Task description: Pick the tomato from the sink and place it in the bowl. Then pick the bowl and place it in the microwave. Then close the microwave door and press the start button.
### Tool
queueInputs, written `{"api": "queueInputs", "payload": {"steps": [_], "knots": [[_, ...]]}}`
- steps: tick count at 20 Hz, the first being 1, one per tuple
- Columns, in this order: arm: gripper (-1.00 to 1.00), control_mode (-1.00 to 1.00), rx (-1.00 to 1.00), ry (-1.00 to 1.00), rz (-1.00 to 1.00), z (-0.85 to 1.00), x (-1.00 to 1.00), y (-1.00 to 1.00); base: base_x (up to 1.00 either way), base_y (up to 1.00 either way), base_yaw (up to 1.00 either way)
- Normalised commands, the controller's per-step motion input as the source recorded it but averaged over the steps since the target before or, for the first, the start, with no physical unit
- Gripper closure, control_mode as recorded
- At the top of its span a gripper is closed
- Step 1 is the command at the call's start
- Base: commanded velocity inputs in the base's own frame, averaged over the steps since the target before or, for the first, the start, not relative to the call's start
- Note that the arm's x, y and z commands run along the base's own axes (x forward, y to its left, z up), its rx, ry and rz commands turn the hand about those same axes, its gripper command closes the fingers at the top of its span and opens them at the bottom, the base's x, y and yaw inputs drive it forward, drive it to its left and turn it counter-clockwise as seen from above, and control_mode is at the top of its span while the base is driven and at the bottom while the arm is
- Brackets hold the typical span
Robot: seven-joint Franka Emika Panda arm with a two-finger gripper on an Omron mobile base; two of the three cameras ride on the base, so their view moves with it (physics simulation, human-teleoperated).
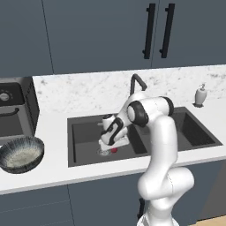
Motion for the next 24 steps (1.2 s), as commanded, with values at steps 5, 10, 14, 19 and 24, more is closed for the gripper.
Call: {"api": "queueInputs", "payload": {"steps": [5,10,14,19,24], "knots": [[-1.00,-1.00,0.00,0.00,0.05,-0.36,0.39,0.03,0.00,0.00,0.00],[-1.00,-1.00,0.00,0.00,0.03,-0.18,0.37,0.02,0.00,0.00,0.00],[-1.00,-1.00,0.00,0.00,0.03,-0.13,0.42,0.00,0.00,0.00,0.00],[1.00,-1.00,0.00,0.00,0.03,-0.16,0.13,0.00,0.00,0.00,0.00],[1.00,-1.00,0.00,0.00,0.00,-0.04,-0.26,0.00,0.00,0.00,0.00]]}}
